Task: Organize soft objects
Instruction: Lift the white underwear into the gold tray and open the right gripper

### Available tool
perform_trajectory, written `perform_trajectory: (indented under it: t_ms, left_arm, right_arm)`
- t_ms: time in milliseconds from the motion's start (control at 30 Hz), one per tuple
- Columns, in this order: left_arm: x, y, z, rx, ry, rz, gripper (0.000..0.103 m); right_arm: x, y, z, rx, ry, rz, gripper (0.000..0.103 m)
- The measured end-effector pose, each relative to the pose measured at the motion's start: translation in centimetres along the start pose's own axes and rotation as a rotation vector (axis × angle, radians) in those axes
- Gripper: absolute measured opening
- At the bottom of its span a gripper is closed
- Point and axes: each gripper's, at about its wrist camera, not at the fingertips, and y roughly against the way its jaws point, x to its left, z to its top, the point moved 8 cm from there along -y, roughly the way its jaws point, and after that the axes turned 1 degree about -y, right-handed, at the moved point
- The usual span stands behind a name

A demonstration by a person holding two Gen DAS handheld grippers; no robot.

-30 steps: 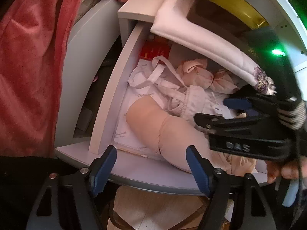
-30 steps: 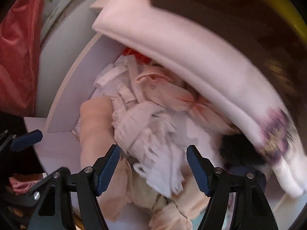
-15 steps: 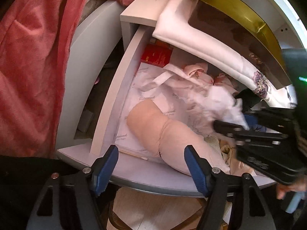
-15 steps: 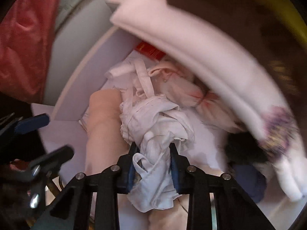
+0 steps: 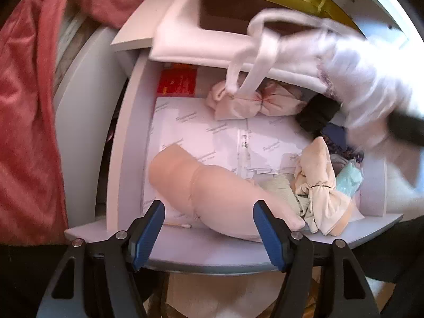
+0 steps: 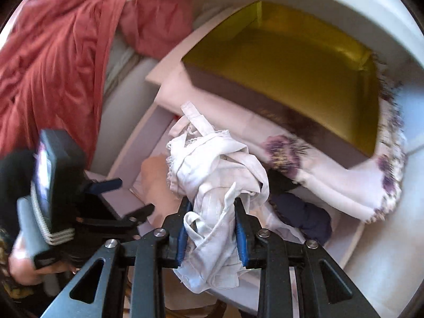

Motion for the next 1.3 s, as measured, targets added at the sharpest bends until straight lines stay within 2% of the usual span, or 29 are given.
perform_trajectory:
  t_ms: [200,300,433,600,867,1167,1300]
  left_arm:
    - [-0.5,-0.3,0.2,0.004,-0.015,-0.008,0.07]
    - [-0.5,-0.5,0.0,0.012,-0.014,-0.009,0.07]
    - [-0.5,-0.6,-0.1,0.016,-0.011,-0.016,0.07]
    - [-0.3,-0.6,-0.2,0.021,0.0,-0.022,0.07]
    - [0.0,-1.0,-0.4,0.035,0.02,-0.037,0.07]
    - [0.3,-1.6,-0.5,0.043,0.027,-0.041,0.07]
    - [0.2,-1.8,-0.4,0.042,0.024,-0.042,0.07]
  right_arm:
    - [-3.2,4.8,2.5,-0.151,-0.155,-0.017,0.03]
    - [-5.2,5.8,4.8,-0.225,-0.241,-0.068,0.03]
    - [-8.6,5.6,7.4,-0.272,-0.354,-0.158,0.03]
    - [-13.0,4.0,10.4,-0.265,-0.451,-0.256,0.031]
    - [-14.9,-0.1,13.0,-0.237,-0.455,-0.366,0.031]
    - [-18.2,-2.6,13.5,-0.188,-0.461,-0.467,0.032]
    - [-18.9,-2.9,13.3,-0.179,-0.454,-0.477,0.034]
